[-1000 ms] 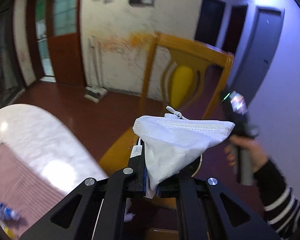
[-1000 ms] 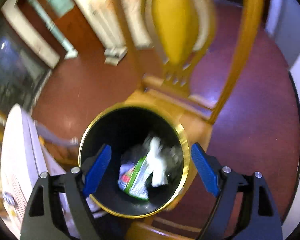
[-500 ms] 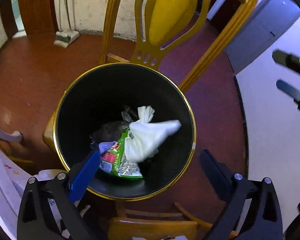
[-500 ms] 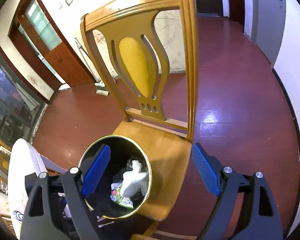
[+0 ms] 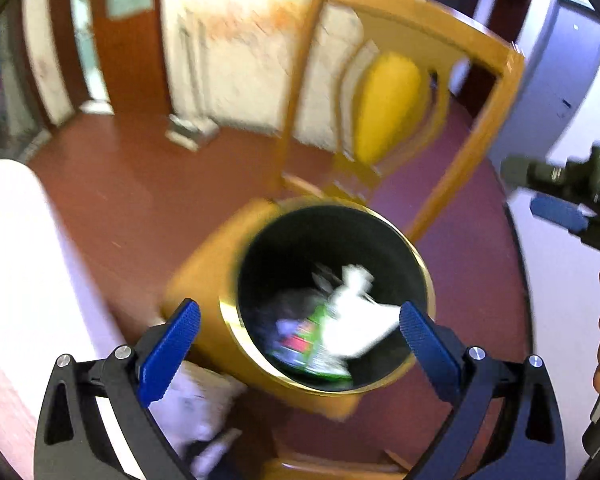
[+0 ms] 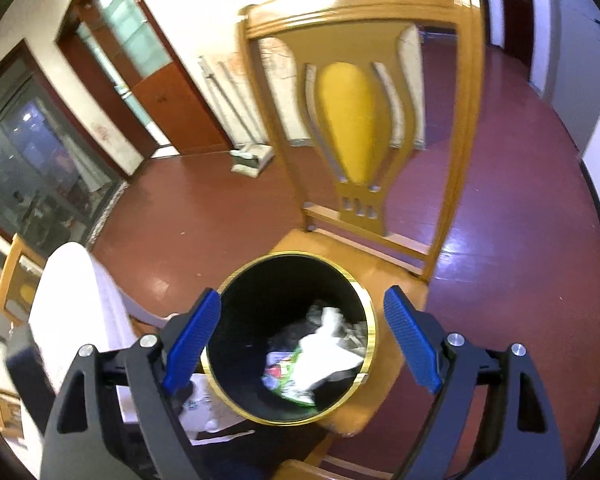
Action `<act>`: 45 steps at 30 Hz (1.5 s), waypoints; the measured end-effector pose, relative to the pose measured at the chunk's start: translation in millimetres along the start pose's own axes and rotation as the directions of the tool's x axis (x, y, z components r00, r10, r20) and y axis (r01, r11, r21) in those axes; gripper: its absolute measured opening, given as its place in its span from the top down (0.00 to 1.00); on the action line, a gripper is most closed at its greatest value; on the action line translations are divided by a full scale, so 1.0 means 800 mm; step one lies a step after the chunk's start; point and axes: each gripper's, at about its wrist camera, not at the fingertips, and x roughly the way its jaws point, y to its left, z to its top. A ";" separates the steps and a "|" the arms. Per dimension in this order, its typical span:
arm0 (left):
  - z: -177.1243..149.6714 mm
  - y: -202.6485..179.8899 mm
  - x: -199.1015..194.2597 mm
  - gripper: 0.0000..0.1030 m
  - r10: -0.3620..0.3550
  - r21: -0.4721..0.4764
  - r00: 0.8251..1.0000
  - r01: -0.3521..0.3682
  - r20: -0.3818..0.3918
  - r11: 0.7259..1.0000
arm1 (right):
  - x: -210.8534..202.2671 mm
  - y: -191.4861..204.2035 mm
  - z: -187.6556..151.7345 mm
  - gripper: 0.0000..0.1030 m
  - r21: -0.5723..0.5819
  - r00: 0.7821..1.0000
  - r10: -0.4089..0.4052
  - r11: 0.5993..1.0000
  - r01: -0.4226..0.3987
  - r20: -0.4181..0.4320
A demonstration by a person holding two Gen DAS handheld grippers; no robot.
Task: Collect trash
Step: 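Return both tools over the striped cloth toward the bottles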
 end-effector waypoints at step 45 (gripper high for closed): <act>-0.336 0.239 -0.621 0.06 0.950 -0.785 0.306 -0.573 0.062 0.236 | -0.266 0.533 -0.261 0.17 -0.702 0.582 0.774 0.271 -0.659 -0.248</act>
